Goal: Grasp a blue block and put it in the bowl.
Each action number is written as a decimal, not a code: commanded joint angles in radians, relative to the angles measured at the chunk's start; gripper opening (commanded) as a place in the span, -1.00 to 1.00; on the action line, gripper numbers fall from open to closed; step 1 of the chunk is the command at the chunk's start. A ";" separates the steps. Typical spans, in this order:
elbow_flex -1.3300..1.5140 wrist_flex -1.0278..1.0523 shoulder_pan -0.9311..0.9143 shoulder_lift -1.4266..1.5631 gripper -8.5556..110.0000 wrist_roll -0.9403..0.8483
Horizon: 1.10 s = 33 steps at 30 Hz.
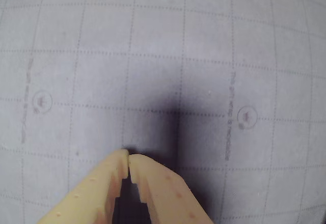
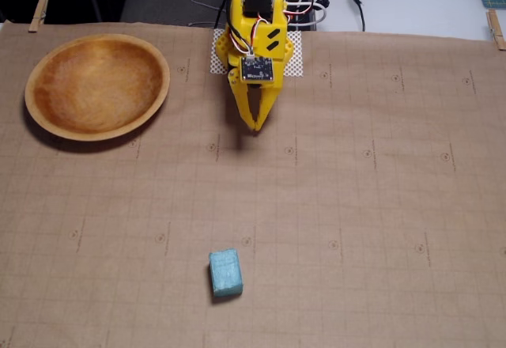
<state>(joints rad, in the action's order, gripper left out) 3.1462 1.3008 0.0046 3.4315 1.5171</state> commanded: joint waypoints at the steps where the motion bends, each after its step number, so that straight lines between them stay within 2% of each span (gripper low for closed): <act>1: -0.025 -0.152 0.015 0.009 -0.90 -0.011; 6: -0.037 -0.356 0.035 0.009 -0.90 0.000; 9: -0.083 -0.408 0.043 0.008 -0.90 0.002; 28: -0.371 -0.420 -0.017 0.005 -0.90 0.002; 33: -0.434 -0.420 -0.011 -0.109 -0.90 0.002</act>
<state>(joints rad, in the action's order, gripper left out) 2.8057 0.9081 -0.0153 3.3916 1.5171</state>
